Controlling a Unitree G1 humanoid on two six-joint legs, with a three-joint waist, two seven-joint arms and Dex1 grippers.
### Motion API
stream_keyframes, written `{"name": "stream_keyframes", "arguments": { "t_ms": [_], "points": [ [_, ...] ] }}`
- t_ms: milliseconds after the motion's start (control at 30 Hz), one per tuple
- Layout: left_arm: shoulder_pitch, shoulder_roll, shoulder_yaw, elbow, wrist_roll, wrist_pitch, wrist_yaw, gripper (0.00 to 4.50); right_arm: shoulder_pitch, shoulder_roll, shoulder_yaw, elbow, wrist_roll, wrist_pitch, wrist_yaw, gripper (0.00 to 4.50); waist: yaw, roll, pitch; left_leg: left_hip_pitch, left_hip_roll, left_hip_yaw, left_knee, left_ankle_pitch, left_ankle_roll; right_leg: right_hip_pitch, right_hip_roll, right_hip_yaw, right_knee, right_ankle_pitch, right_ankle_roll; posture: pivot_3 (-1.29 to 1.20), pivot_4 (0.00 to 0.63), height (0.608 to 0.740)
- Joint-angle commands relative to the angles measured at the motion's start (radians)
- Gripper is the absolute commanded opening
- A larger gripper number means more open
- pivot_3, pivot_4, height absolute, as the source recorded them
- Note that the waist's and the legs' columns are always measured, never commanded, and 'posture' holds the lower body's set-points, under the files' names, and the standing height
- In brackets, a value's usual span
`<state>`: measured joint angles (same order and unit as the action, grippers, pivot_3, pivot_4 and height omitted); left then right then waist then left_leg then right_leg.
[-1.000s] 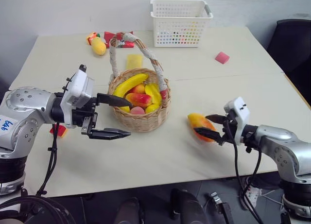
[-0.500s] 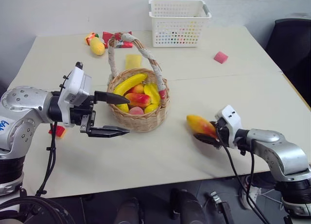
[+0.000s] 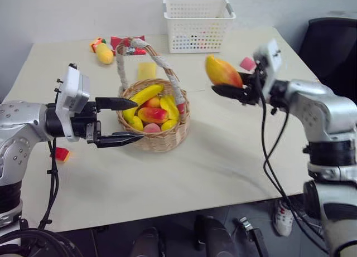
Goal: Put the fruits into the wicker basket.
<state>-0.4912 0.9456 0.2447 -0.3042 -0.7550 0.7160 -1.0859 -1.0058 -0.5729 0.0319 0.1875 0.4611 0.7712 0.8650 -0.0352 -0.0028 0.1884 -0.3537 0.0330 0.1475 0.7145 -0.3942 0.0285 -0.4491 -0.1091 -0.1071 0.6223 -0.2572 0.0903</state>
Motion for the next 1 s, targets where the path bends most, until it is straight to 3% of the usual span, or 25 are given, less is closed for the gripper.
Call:
{"name": "stream_keyframes", "arguments": {
  "t_ms": [33,267,433,500,633,833,1000],
  "points": [
    [0.006,0.0,0.048,-0.039,-0.027,-0.001,0.03,4.5,-0.164,0.088,0.096,0.174,-0.069,-0.1,0.094,2.79,-0.01,0.0,0.0,0.0,0.0,0.0,0.0,0.0,0.0,-0.001,0.0,0.0,0.0,0.0,0.0,0.0,0.15,0.74],
    [0.041,-0.006,0.077,-0.08,-0.044,0.004,0.079,4.5,-0.349,0.252,0.183,0.483,-0.171,-0.259,0.238,2.79,-0.021,0.0,0.0,-0.003,0.001,-0.001,0.001,0.001,0.001,-0.001,-0.003,-0.002,0.0,0.0,0.0,0.0,0.15,0.74],
    [0.071,-0.003,0.085,-0.105,-0.046,-0.004,0.101,4.5,-0.373,0.274,0.193,0.58,-0.219,-0.307,0.315,4.41,-0.019,0.0,0.0,-0.003,0.002,-0.003,0.001,0.001,0.001,-0.001,-0.003,-0.003,0.0,0.0,0.0,0.0,0.15,0.74],
    [0.074,-0.004,0.087,-0.109,-0.049,-0.003,0.107,4.5,-0.372,0.249,0.154,0.56,-0.201,-0.294,0.335,4.47,-0.019,0.0,0.0,-0.003,0.002,-0.003,0.001,0.001,0.001,-0.001,-0.004,-0.003,0.0,0.0,0.0,0.0,0.15,0.74],
    [0.067,-0.001,0.076,-0.097,-0.048,-0.01,0.1,4.5,-0.323,0.141,0.063,0.416,-0.153,-0.218,0.338,4.47,-0.016,0.0,0.0,-0.003,0.002,-0.004,0.001,0.001,0.001,-0.001,-0.004,-0.003,0.0,0.0,0.0,0.0,0.15,0.74],
    [0.011,-0.005,0.027,-0.035,-0.027,-0.035,0.06,4.5,-0.08,-0.018,-0.053,-0.017,-0.015,0.042,0.298,4.47,-0.006,0.0,0.0,-0.004,0.002,-0.004,0.001,0.0,0.001,-0.001,-0.004,-0.003,0.0,0.0,0.0,0.0,0.15,0.74],
    [-0.046,-0.02,-0.024,0.016,-0.002,-0.06,0.038,4.5,0.094,0.047,-0.066,-0.322,0.096,0.184,0.166,4.47,-0.016,0.001,0.0,-0.001,0.0,-0.001,0.001,0.001,-0.001,-0.001,-0.002,-0.001,0.003,0.0,0.0,0.0,0.15,0.74]
  ]
}}
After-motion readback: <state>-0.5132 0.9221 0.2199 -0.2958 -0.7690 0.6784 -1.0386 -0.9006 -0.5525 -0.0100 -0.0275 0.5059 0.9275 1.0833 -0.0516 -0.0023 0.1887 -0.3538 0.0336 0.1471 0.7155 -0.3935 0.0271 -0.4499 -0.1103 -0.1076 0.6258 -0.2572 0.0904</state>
